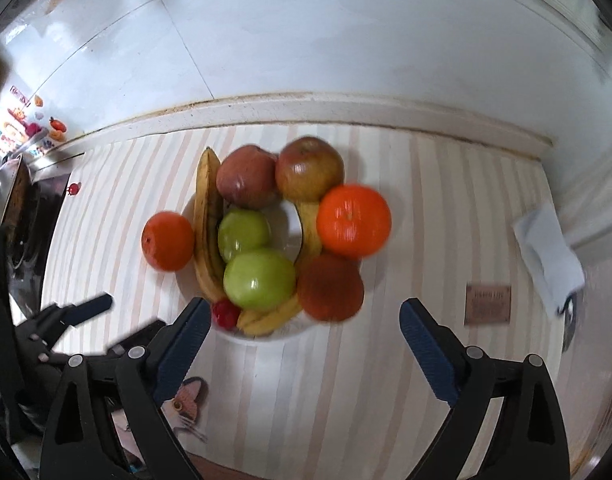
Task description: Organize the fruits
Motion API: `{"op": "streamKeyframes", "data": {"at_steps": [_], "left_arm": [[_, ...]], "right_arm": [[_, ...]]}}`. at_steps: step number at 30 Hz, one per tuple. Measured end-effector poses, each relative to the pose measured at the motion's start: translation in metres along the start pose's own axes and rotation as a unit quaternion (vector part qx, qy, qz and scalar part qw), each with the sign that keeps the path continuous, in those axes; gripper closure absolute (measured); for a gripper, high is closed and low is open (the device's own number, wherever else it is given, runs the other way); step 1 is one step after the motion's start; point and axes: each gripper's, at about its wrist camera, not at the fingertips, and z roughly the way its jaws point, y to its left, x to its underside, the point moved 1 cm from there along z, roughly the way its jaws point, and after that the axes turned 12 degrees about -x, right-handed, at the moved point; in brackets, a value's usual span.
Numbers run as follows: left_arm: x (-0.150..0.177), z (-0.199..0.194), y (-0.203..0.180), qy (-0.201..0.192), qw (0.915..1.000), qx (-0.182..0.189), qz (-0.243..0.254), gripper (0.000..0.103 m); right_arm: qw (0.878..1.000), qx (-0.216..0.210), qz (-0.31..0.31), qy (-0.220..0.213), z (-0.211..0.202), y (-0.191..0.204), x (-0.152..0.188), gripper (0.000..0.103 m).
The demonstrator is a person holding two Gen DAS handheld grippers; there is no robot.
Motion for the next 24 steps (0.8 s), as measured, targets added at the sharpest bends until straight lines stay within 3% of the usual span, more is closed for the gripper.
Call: {"op": "streamKeyframes", "data": {"at_steps": [5,13,24], "left_arm": [[0.006,-0.014,0.016,-0.026,0.9991,-0.030,0.010,0.015],[0.017,-0.036,0.024,-0.054,0.9977,-0.032,0.023,0.015],[0.045,-0.120,0.034,-0.131,0.9902,-0.034,0.035,0.015]], "right_arm": [[1.000,0.003,0.025,-0.013,-0.002,0.007,0.027,0.005],[0.998,0.023,0.047,-0.044,-0.022,0.019,0.049,0.005],[0.990,0.031,0.042,-0.131,-0.103,0.055,0.086,0.003]]}}
